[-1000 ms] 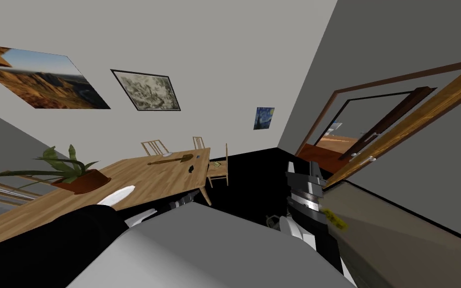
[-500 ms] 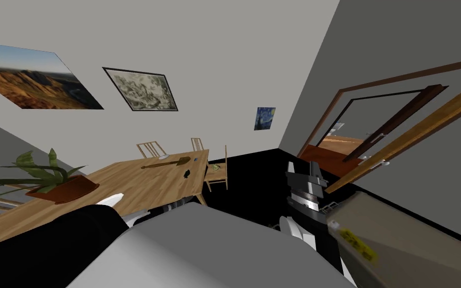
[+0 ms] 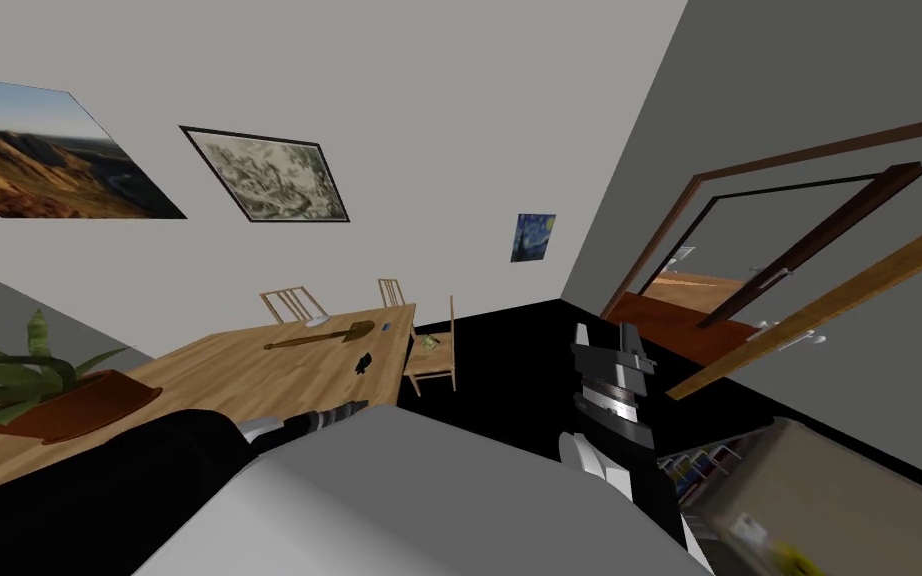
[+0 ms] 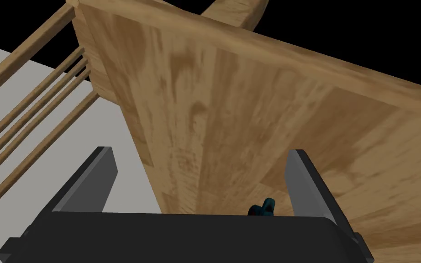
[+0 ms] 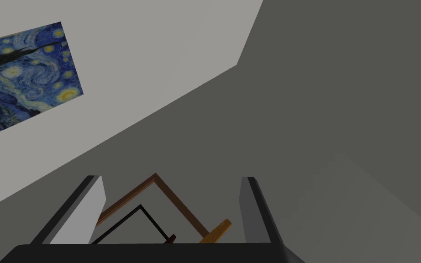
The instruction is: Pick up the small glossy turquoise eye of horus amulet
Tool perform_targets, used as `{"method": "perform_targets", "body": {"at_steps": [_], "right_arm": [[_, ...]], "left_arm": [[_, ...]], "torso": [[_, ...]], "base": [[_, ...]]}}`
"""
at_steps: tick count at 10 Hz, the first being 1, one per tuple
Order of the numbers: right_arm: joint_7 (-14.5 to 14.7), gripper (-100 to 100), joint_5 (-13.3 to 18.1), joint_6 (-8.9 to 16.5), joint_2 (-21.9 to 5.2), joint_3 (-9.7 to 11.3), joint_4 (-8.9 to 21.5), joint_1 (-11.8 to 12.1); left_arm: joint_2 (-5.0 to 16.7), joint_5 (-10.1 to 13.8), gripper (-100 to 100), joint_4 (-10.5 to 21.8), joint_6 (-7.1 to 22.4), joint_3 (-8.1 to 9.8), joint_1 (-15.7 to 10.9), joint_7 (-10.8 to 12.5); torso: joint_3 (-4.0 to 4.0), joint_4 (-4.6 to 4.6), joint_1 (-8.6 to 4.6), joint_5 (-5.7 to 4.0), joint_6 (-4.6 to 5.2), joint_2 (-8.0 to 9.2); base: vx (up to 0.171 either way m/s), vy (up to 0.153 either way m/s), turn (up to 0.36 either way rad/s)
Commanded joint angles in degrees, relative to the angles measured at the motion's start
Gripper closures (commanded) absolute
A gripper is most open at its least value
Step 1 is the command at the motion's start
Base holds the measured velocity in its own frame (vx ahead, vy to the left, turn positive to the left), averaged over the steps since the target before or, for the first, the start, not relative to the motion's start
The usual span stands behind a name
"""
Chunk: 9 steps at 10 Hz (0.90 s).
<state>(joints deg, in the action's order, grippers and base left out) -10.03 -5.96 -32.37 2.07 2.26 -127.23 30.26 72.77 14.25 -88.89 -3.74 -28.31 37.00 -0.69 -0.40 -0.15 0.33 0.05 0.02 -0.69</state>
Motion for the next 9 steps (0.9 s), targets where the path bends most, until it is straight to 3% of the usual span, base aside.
{"method": "perform_targets", "body": {"at_steps": [1, 4, 7, 9], "right_arm": [[0.00, 0, 0.00, 0.00, 0.00, 0.00, 0.00, 0.00], [0.00, 0, 0.00, 0.00, 0.00, 0.00, 0.00, 0.01], [0.00, 0, 0.00, 0.00, 0.00, 0.00, 0.00, 0.00], [0.00, 0, 0.00, 0.00, -0.01, 0.00, 0.00, 0.00]], "left_arm": [[2.24, -0.66, -100, 1.45, 1.41, -1.44, -0.62, -1.49], [6.21, -1.92, -100, 2.69, 3.67, -3.03, -0.97, -4.03], [9.22, -3.28, -100, 3.15, 5.44, -4.26, -1.52, -6.33], [9.12, -3.31, -100, 3.53, 5.30, -4.75, -2.08, -6.33]], "torso": [[0.00, 0.00, 0.00, 0.00, 0.00, 0.00], [-0.21, -0.08, 0.06, 0.03, 0.02, -0.36], [-0.04, -0.02, 0.15, 0.05, 0.00, -0.05], [-0.04, -0.02, 0.18, 0.07, 0.00, -0.05]], "base": [[0.216, 0.104, -0.004], [0.278, 0.090, -0.008], [0.205, 0.117, -0.010], [0.133, 0.088, -0.014]]}}
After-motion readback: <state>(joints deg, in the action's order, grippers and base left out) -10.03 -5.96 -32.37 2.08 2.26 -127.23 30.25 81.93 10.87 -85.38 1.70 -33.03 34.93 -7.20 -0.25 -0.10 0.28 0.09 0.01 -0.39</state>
